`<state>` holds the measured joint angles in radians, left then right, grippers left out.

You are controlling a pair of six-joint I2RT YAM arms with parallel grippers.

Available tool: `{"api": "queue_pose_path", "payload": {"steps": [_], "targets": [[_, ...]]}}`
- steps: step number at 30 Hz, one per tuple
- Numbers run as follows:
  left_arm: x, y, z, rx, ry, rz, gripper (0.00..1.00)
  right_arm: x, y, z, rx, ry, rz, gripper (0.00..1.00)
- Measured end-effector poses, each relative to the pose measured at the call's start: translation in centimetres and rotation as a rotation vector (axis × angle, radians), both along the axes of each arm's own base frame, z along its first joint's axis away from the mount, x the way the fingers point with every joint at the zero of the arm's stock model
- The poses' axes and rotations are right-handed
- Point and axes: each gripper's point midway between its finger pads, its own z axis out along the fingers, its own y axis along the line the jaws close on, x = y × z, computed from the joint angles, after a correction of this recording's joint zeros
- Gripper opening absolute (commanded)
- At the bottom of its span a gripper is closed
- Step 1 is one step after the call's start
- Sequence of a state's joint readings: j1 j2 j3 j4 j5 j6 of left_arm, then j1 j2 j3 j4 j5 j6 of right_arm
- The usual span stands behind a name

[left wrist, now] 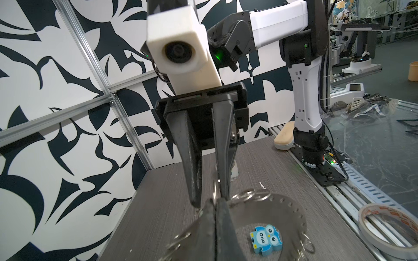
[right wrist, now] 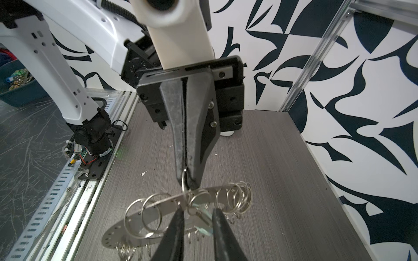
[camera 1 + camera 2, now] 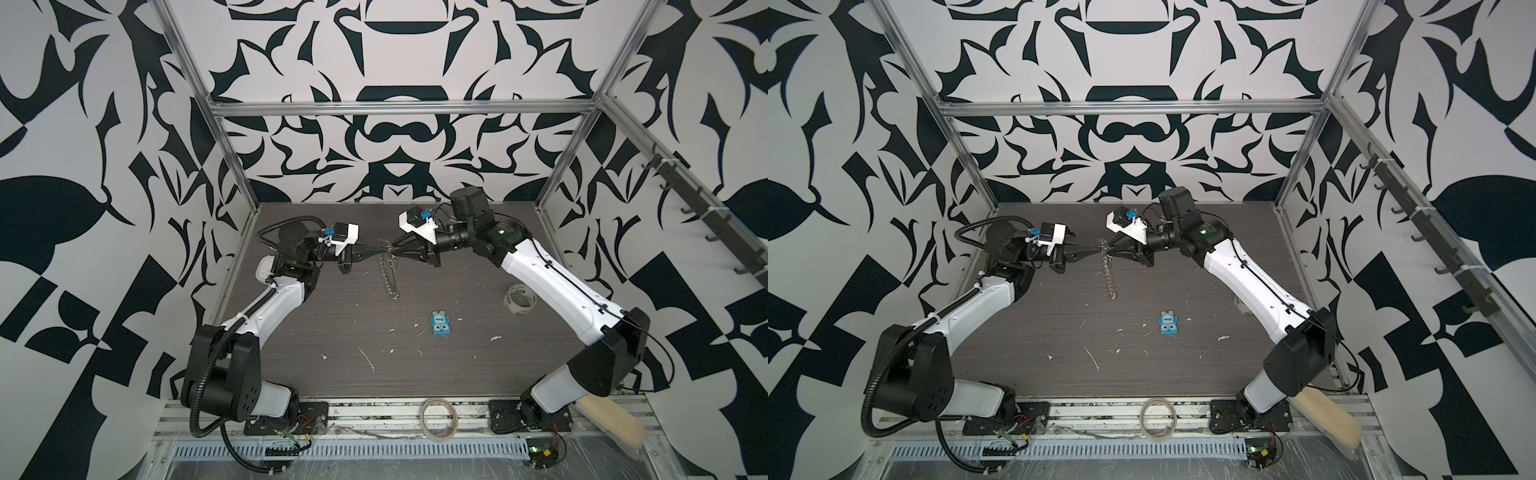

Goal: Remove the keys from the keyring

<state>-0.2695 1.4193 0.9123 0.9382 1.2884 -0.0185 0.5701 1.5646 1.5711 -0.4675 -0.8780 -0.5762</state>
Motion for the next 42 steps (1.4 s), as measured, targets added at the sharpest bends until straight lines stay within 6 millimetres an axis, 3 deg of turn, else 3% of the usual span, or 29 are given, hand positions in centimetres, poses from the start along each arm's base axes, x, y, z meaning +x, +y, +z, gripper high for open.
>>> {"api": "queue_pose_path", "payload": {"steps": [15, 29, 39, 42], "targets": [[-0.15, 0.01, -0.11, 0.005, 0.004, -0.010, 0.00, -0.14, -0.07, 0.10, -0.010, -0.001, -0.002, 0.26], [-0.23, -0.03, -0.18, 0.007, 0.001, -0.014, 0.00, -0.88, 0.30, 0.55, -0.013, -0.006, 0.018, 0.08], [-0.19, -0.03, -0.23, 0.008, 0.006, -0.013, 0.00, -0.62, 0.36, 0.59, -0.027, -0.008, 0.014, 0.06], [-0.20, -0.03, -0.24, 0.008, 0.006, -0.014, 0.00, -0.66, 0.35, 0.56, -0.031, -0.006, 0.013, 0.00]]}}
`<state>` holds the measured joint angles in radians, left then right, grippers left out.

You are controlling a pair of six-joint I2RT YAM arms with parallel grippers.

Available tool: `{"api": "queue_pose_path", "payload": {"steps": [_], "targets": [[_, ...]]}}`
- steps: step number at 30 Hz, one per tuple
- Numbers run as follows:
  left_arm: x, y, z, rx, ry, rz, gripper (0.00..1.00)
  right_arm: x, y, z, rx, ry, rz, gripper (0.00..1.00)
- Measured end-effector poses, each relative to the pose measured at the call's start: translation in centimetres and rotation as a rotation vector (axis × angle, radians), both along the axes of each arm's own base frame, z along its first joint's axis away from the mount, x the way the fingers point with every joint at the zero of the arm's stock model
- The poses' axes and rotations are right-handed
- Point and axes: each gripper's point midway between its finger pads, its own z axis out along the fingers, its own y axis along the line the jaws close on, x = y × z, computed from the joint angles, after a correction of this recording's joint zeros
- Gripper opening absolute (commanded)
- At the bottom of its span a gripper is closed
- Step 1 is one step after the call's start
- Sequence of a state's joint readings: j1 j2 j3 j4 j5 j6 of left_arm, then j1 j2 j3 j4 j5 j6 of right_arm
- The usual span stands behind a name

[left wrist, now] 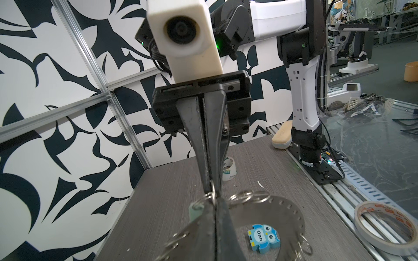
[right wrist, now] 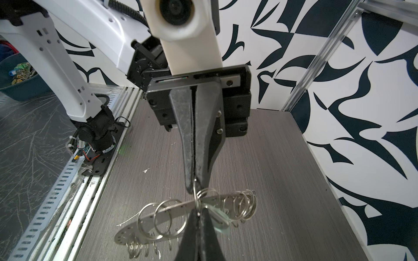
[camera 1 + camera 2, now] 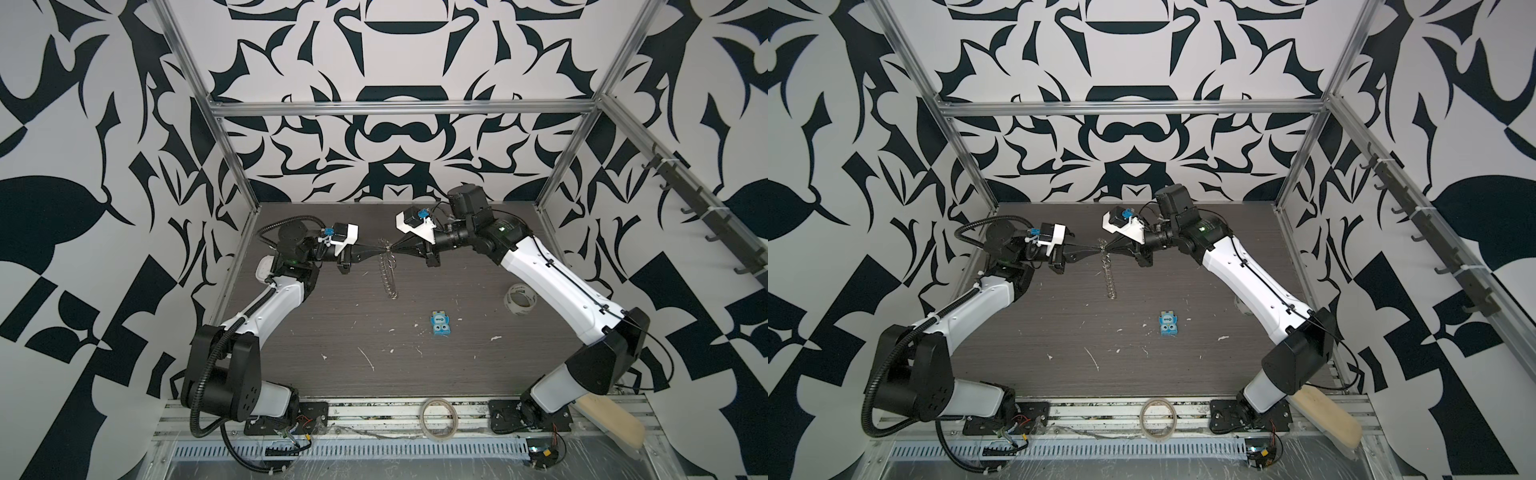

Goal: Remove the keys from the keyring

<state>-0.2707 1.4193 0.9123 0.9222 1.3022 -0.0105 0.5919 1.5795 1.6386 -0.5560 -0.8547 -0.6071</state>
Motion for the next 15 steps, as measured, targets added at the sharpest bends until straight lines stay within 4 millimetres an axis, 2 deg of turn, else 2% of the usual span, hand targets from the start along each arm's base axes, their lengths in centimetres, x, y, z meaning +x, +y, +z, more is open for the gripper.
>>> {"api": "queue_pose_path", "payload": {"steps": [3, 4, 5, 7, 9, 10, 15], "targets": [[0.00, 0.00, 0.00, 0.000, -0.002, 0.000, 0.00, 0.02, 0.00, 0.02, -0.005, -0.007, -0.003, 0.00], [0.00, 0.00, 0.00, 0.000, -0.003, 0.000, 0.04, 0.03, 0.00, 0.02, -0.008, -0.011, -0.004, 0.00], [0.02, 0.00, 0.01, -0.001, -0.003, 0.001, 0.12, 0.06, -0.01, 0.02, -0.012, -0.017, -0.007, 0.00], [0.04, 0.00, 0.02, -0.001, -0.006, 0.003, 0.21, 0.15, -0.01, 0.09, -0.018, -0.030, -0.012, 0.00], [0.10, -0.01, 0.03, -0.002, -0.005, 0.006, 0.36, 0.26, -0.06, -0.04, -0.028, -0.037, -0.019, 0.00], [0.14, 0.01, 0.06, -0.004, -0.008, 0.009, 0.40, 0.34, -0.10, -0.12, -0.032, -0.040, -0.024, 0.00], [0.84, 0.40, 0.12, -0.009, -0.009, 0.043, 0.43, 0.74, -0.50, -0.84, -0.073, -0.054, -0.050, 0.00]]}}
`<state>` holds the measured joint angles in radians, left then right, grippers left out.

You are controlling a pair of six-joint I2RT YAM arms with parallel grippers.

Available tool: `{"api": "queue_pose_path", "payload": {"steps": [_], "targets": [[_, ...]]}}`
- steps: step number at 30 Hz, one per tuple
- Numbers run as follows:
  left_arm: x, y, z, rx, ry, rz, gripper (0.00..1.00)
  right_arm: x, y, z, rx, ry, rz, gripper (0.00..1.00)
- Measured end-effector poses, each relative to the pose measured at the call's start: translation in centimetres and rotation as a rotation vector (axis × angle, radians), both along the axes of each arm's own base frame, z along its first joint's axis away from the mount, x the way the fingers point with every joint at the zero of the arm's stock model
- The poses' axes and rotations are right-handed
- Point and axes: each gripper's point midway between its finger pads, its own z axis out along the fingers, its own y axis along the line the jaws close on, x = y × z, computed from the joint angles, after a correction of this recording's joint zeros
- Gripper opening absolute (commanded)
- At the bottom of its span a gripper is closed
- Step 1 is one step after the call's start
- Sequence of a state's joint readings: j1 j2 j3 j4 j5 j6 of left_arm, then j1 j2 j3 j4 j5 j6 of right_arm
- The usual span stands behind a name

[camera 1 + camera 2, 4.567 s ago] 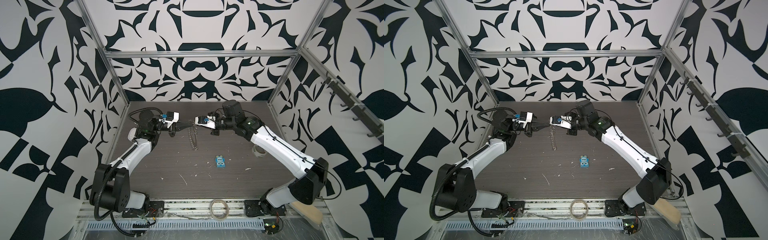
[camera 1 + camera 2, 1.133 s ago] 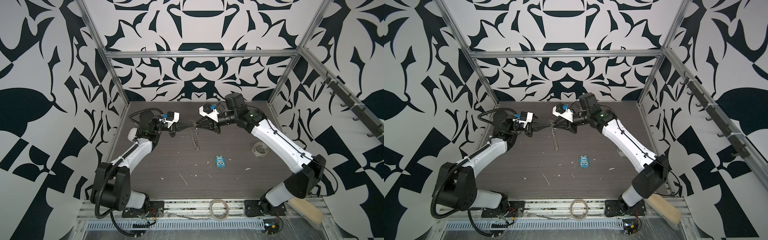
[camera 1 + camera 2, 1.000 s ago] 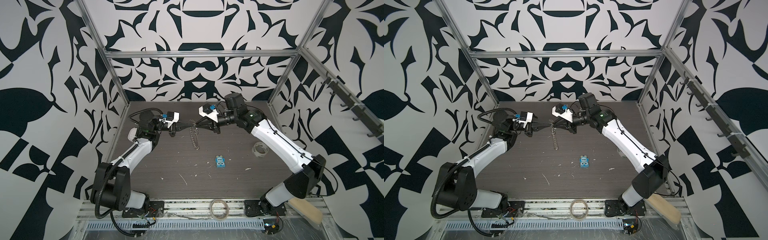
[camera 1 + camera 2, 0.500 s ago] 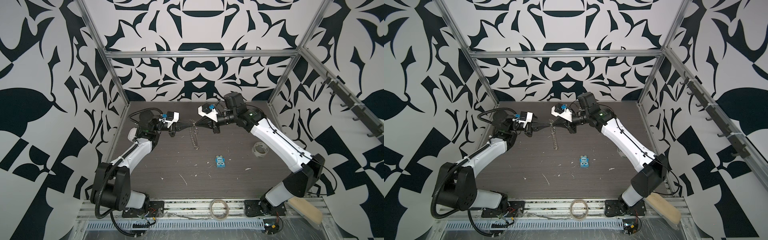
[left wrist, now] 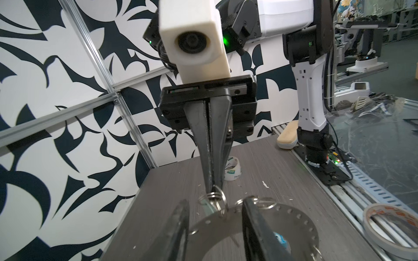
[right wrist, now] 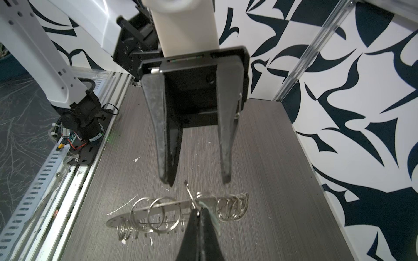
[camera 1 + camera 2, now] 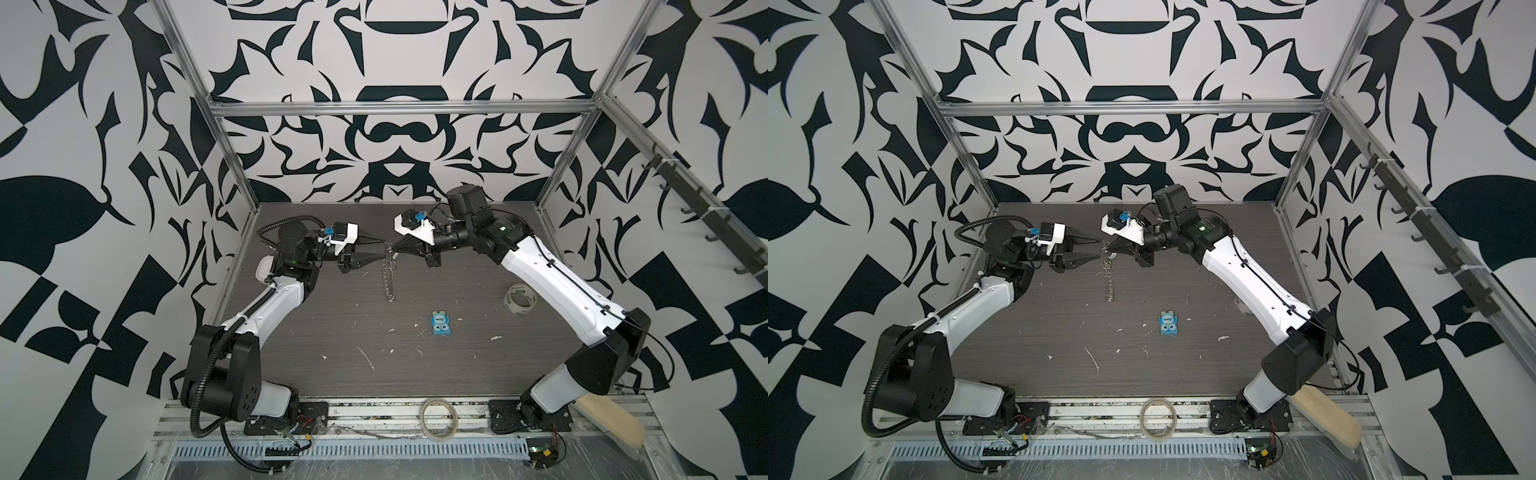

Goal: Remove the keys from the keyring

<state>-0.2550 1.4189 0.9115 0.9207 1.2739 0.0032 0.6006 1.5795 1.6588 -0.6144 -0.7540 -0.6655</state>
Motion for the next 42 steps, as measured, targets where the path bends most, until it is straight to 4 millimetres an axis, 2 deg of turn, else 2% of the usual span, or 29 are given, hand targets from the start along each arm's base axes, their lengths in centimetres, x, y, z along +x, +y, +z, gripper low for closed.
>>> {"api": "queue_pose_path", "payload": {"steps": [1, 5, 7, 9, 13, 17, 25, 35, 40, 42], "targets": [[0.1, 0.1, 0.0, -0.001, 0.000, 0.006, 0.41, 0.0, -0.1, -0.1, -0.010, -0.004, -0.005, 0.00], [0.5, 0.2, 0.1, -0.003, 0.003, 0.034, 0.25, 0.3, -0.1, -0.5, -0.052, -0.043, -0.030, 0.00], [0.7, 0.2, 0.2, -0.002, 0.011, 0.050, 0.21, 0.4, 0.1, -0.7, -0.075, -0.060, -0.041, 0.00], [0.8, 0.1, 0.1, 0.009, 0.023, 0.064, 0.21, 0.5, 0.3, -0.9, -0.096, -0.073, -0.054, 0.00], [1.3, -1.4, 0.6, 0.088, -0.001, 0.129, 0.29, 1.0, 0.7, -1.8, -0.151, -0.087, -0.087, 0.00], [0.5, -2.6, 1.6, 0.175, -0.067, 0.163, 0.30, 1.7, 0.7, -2.9, -0.205, -0.097, -0.126, 0.00], [0.3, -1.8, -0.6, 0.265, -0.022, 0.221, 0.31, 3.0, 0.0, -3.5, -0.261, -0.132, -0.198, 0.00], [0.2, -1.6, -1.8, 0.304, 0.014, 0.230, 0.20, 3.4, -0.2, -3.4, -0.281, -0.154, -0.230, 0.00], [0.5, -1.8, -2.4, 0.316, 0.025, 0.231, 0.20, 3.2, 0.0, -3.4, -0.281, -0.155, -0.224, 0.00], [0.8, -1.9, -2.7, 0.321, 0.029, 0.235, 0.24, 3.2, 0.0, -3.5, -0.284, -0.154, -0.225, 0.00]]}}
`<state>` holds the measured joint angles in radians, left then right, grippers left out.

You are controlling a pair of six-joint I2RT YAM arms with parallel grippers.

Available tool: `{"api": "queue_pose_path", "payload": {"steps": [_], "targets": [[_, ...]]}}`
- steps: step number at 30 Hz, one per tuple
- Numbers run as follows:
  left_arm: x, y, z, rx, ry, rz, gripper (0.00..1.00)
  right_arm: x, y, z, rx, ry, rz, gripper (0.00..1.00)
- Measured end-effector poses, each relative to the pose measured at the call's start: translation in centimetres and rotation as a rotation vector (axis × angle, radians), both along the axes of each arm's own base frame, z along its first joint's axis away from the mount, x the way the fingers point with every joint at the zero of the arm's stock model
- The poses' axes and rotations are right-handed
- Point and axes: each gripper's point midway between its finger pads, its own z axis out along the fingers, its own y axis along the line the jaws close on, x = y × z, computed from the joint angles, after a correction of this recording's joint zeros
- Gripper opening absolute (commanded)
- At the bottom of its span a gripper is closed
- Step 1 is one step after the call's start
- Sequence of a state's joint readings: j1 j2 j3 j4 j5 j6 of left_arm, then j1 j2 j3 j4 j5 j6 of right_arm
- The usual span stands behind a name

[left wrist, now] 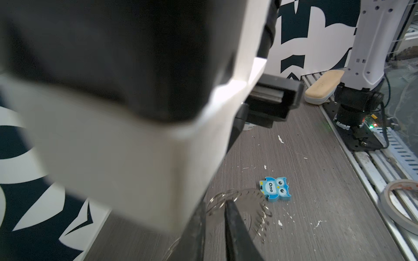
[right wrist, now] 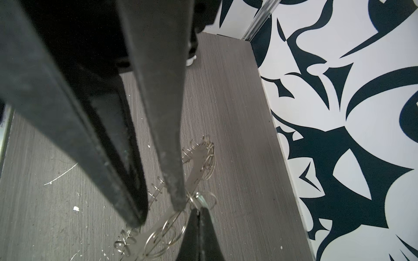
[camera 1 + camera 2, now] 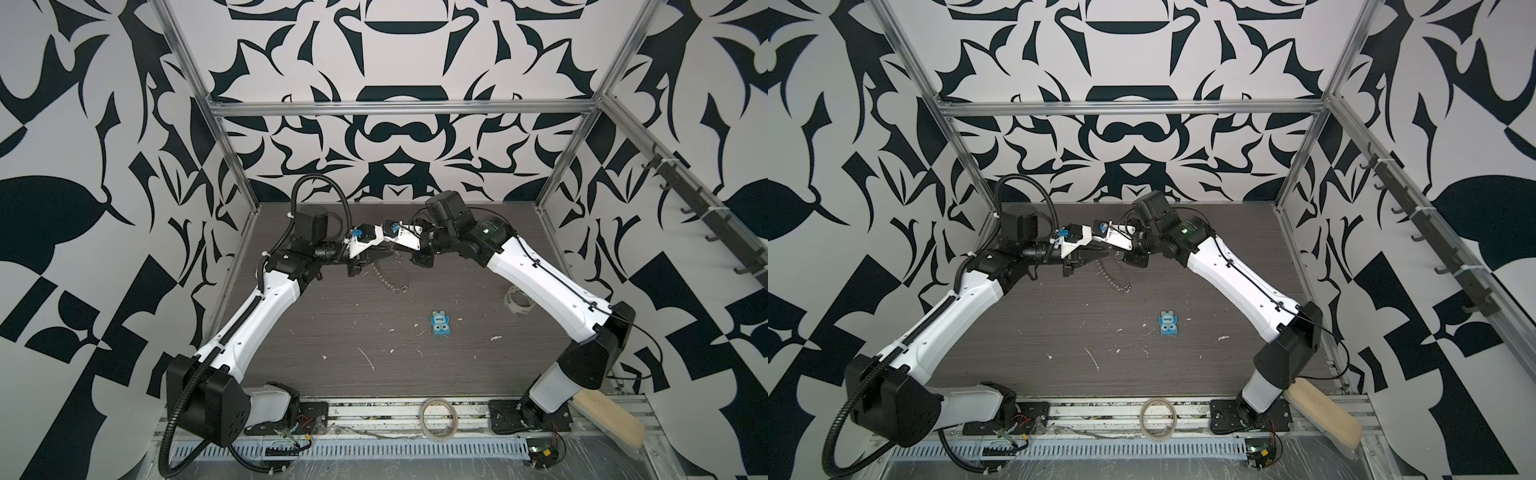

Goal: Remove the keys from the keyring

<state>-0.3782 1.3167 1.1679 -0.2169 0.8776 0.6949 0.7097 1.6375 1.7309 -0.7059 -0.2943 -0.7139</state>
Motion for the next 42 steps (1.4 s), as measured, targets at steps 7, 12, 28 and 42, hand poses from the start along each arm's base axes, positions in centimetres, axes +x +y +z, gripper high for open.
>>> {"api": "queue_pose_path", "payload": {"steps": [7, 12, 28, 42], "targets": [[0.3, 0.0, -0.1, 0.007, -0.008, 0.012, 0.25, 0.0, 0.0, 0.0, 0.000, 0.002, -0.002, 0.00], [0.4, 0.0, -0.2, 0.008, -0.007, 0.015, 0.26, 0.0, 0.0, 0.0, 0.001, 0.003, -0.002, 0.00], [1.1, 1.1, -1.3, -0.064, 0.008, 0.022, 0.26, -0.6, 0.4, 0.7, 0.041, 0.009, 0.027, 0.00], [0.1, 1.0, 0.7, -0.145, -0.033, -0.046, 0.22, -1.2, 0.3, 2.3, 0.083, -0.019, 0.046, 0.00]]}}
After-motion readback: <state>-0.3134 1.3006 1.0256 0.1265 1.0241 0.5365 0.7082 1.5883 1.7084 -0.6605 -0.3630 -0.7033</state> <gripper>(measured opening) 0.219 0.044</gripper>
